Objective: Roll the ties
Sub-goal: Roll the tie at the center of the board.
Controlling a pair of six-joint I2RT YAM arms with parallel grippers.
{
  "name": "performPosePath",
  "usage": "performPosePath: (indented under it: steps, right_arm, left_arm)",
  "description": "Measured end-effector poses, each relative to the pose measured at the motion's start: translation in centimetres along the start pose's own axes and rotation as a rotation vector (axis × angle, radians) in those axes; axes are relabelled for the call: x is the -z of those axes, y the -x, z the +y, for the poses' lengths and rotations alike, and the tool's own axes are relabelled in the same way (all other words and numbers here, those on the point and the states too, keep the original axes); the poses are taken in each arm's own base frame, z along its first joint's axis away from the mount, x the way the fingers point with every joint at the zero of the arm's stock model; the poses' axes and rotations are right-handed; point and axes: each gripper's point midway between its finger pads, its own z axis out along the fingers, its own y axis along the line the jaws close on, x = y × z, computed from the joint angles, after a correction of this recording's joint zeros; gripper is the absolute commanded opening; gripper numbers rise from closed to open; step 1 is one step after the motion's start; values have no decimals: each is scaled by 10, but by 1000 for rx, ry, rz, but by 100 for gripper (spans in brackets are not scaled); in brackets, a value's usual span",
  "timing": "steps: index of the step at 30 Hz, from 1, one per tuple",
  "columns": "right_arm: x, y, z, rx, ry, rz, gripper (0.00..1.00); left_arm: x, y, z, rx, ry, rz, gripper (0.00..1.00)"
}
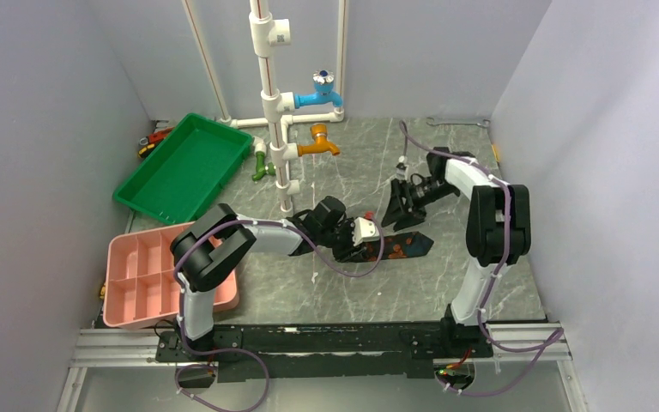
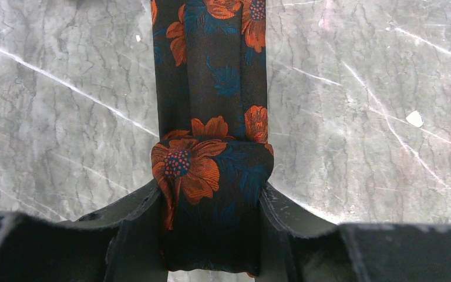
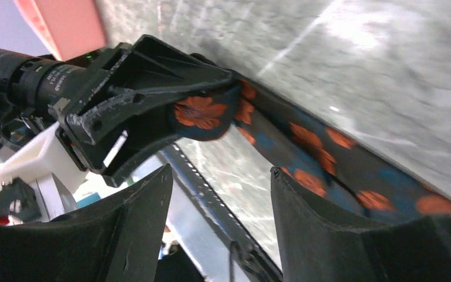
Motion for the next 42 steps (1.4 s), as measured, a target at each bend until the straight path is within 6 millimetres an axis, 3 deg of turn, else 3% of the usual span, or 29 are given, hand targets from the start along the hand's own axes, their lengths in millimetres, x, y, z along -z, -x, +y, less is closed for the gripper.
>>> performPosePath:
  steps: [4, 10, 14, 18, 19, 25, 35, 42]
  right_arm:
    - [-34, -13, 19, -56, 96, 41, 60]
    - [-75, -31, 31, -78, 123, 108, 54]
    - [-84, -33, 34, -88, 124, 113, 37]
    - [-84, -33, 37, -111, 135, 113, 3]
    - [-84, -33, 37, -114, 137, 115, 0]
    - [-83, -36, 33, -122, 140, 129, 0]
    - [-76, -39, 13, -171, 114, 170, 0]
    - [-70, -43, -8, -202, 30, 208, 0]
  left_arm:
    - [0, 0, 0, 0, -1, 2, 23]
    - [0, 0, 0, 0, 0, 3, 23]
    - [0, 0, 0, 1, 0, 3, 24]
    - [0, 0, -1, 3, -1, 2, 30]
    - [0, 0, -1, 3, -1, 2, 34]
    - [0, 1, 0, 0, -3, -4, 60]
    - [2, 5, -3, 1, -67, -91, 67]
    - [-11, 14, -5, -6, -119, -165, 67]
